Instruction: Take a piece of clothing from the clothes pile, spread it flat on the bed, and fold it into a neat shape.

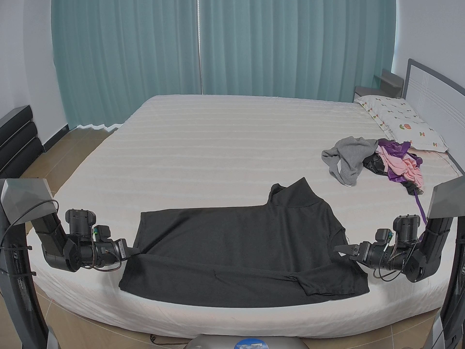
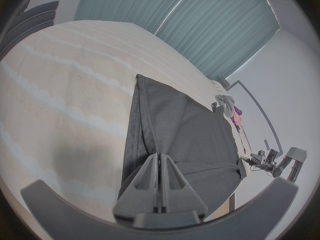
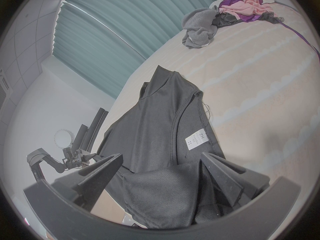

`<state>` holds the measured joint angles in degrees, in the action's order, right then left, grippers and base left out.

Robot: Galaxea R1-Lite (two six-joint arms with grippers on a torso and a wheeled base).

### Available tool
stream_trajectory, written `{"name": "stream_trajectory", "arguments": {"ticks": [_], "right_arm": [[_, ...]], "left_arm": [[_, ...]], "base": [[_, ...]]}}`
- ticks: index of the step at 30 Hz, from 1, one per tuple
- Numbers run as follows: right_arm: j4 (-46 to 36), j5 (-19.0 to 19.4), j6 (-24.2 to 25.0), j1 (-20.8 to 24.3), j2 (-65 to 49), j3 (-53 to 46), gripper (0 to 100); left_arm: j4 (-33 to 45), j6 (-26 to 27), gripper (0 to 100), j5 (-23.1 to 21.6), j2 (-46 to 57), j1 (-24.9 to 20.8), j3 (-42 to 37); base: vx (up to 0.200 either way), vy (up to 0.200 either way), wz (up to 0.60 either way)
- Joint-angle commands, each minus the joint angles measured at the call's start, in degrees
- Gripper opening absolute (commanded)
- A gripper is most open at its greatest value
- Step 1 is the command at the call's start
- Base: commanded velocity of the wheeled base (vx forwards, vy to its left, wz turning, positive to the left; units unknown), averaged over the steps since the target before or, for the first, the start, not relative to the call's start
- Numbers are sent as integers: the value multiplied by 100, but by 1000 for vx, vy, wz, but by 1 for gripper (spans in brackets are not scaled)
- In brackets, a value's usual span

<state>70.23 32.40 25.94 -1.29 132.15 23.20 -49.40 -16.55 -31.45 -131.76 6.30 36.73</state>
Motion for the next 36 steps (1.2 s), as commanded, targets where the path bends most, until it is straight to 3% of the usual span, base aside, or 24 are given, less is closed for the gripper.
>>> {"name": "stream_trajectory", "arguments": {"ticks": [1,23,24,36], "right_arm": [[-9,3,-28,50,136,71,100],[43,82,-872,-3,531,53,100],[43,82,-915,6,514,18,0],[474,100,-1047,-143,479,-254,0]], "left_arm": [[0,-23,0,-1,115,-15,-61],[0,-23,0,-1,62,-6,-78],[0,-23,0,7,62,-6,-87],[0,-23,0,7,62,3,-87]], "base": [[0,0,0],[0,0,0],[0,0,0],[0,0,0]]}}
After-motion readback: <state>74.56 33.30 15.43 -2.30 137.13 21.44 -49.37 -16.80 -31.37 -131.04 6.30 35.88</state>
